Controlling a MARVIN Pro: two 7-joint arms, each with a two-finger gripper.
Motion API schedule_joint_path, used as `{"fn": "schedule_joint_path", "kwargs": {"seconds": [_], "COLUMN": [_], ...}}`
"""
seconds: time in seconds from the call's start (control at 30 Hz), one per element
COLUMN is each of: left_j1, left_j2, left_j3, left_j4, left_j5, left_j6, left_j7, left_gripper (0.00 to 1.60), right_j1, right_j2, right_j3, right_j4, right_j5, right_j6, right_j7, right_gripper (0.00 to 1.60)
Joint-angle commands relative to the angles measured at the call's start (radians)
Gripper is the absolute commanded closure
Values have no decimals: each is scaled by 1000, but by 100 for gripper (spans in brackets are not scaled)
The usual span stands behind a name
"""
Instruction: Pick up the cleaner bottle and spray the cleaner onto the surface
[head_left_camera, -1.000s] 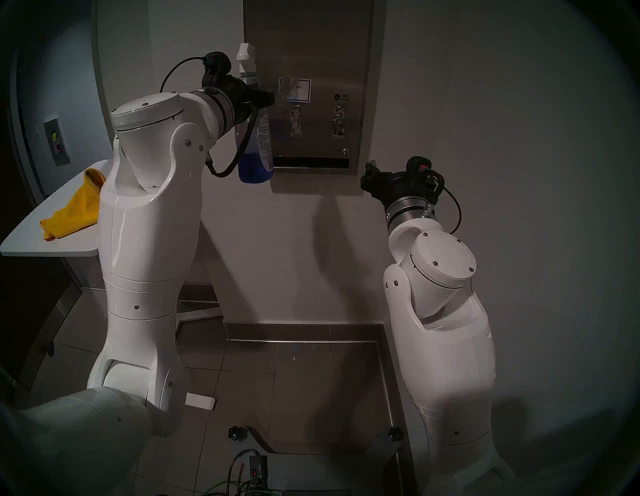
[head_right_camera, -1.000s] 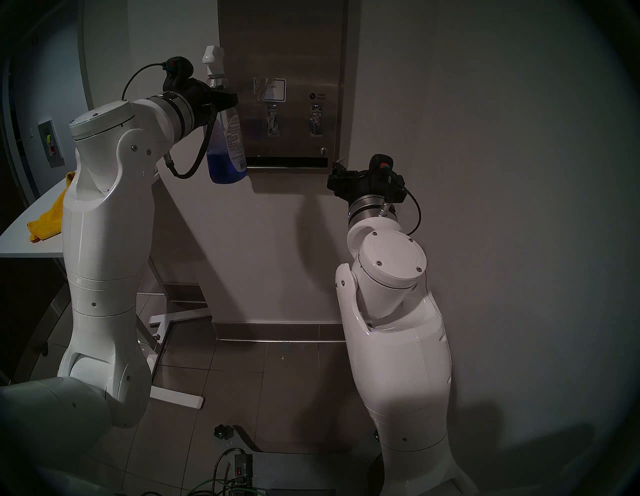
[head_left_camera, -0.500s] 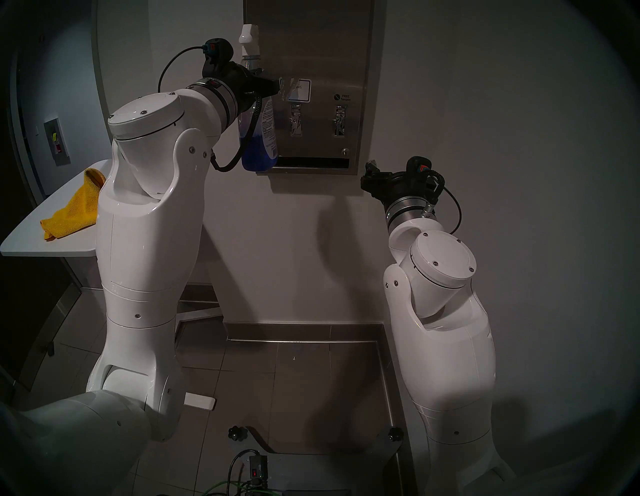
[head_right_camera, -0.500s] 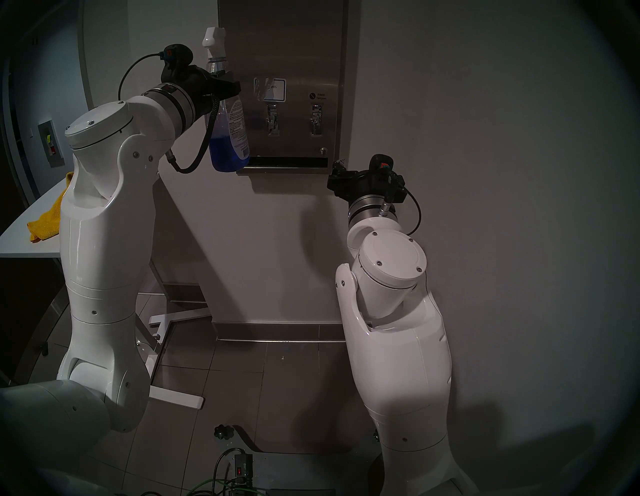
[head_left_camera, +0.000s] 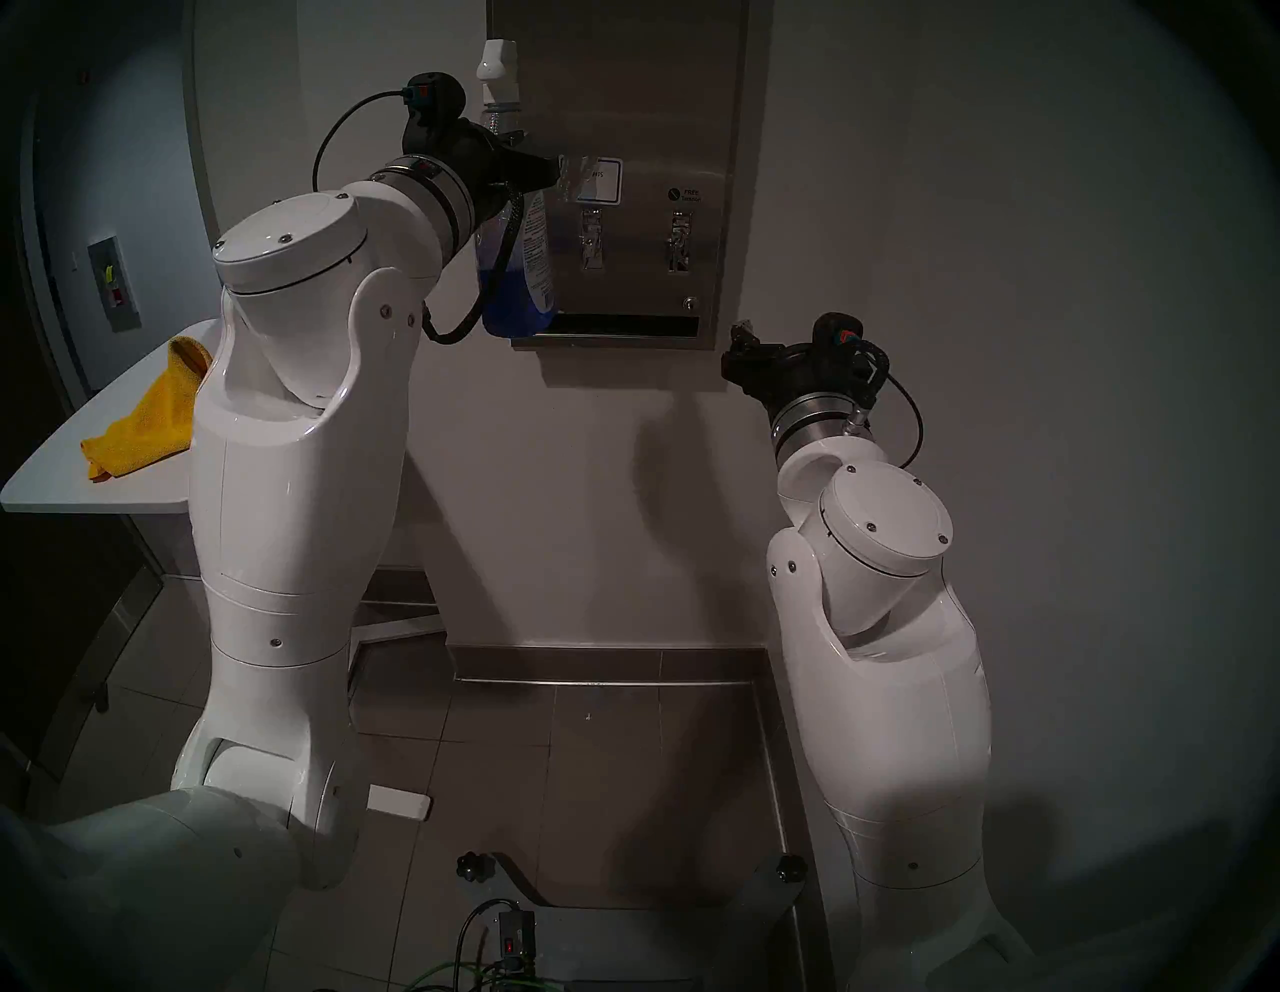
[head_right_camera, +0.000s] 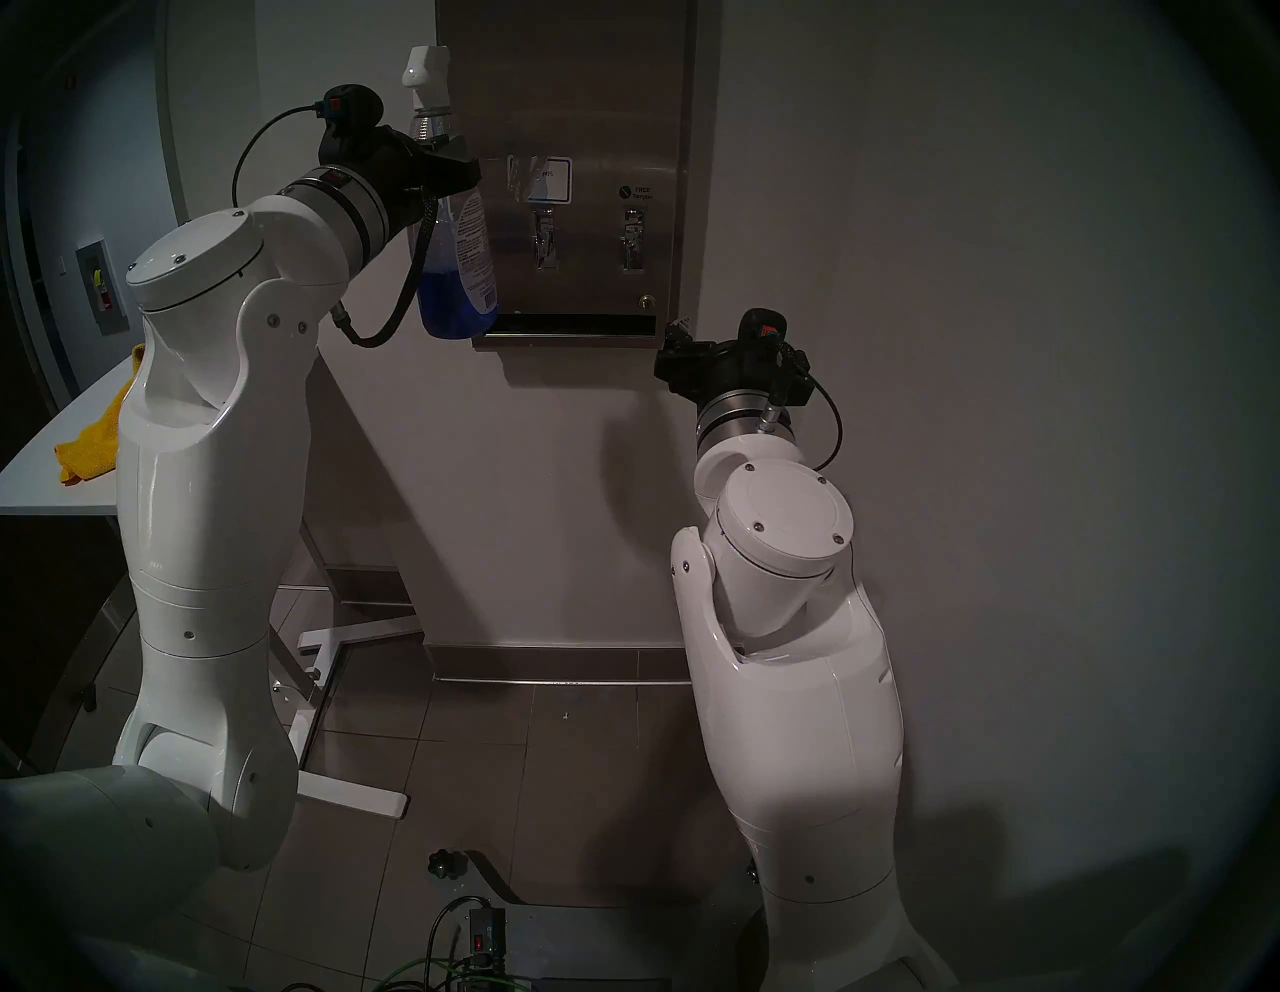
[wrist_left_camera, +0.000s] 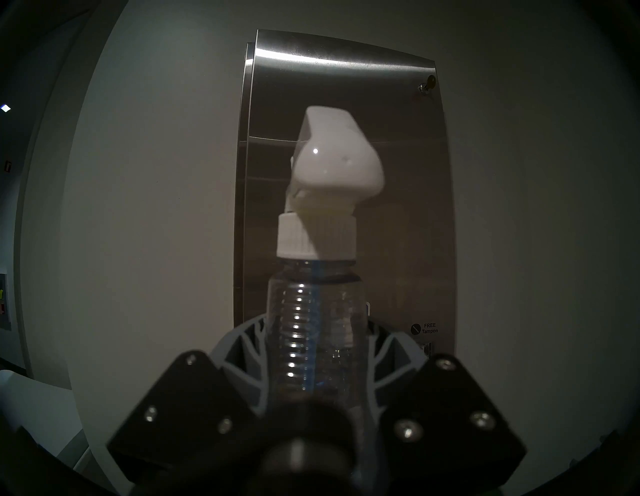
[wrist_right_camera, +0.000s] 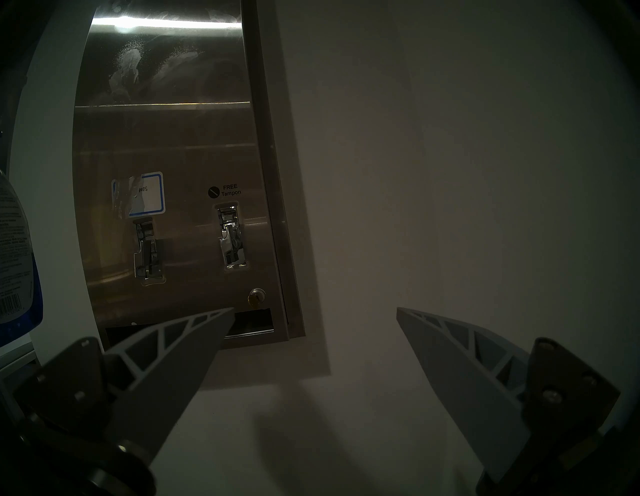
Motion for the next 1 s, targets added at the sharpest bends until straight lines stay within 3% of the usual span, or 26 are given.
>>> {"fn": "schedule_joint_path", "kwargs": {"seconds": [0.0,0.3,0.5,0.6,0.7,0.97], "left_j1": [-34,-103,-119,-163,-135,-181], "left_j2": [-28,-32,-45,-39,-45,-46], "left_j3": [-10,32,37,44,34,24], "left_j4": [-20,126,166,198,182,266], "left_j5": [2,23,42,46,57,69], "left_j6": [-72,-162,-189,-191,-206,-244], "left_j7": [5,-41,-57,-62,-69,-92], "left_gripper": [160,160,160,160,160,160], "right_j1": [23,22,22,23,22,22], "right_j2": [2,0,-1,1,-1,0], "right_j3": [1,2,2,1,2,1], "right_j4": [-34,-33,-31,-30,-30,-31], "right_j5": [-2,-3,-3,-2,-3,-3], "right_j6": [-6,-6,-7,-7,-7,-7], "right_j7": [1,2,1,1,1,1], "right_gripper": [0,0,0,0,0,0]}}
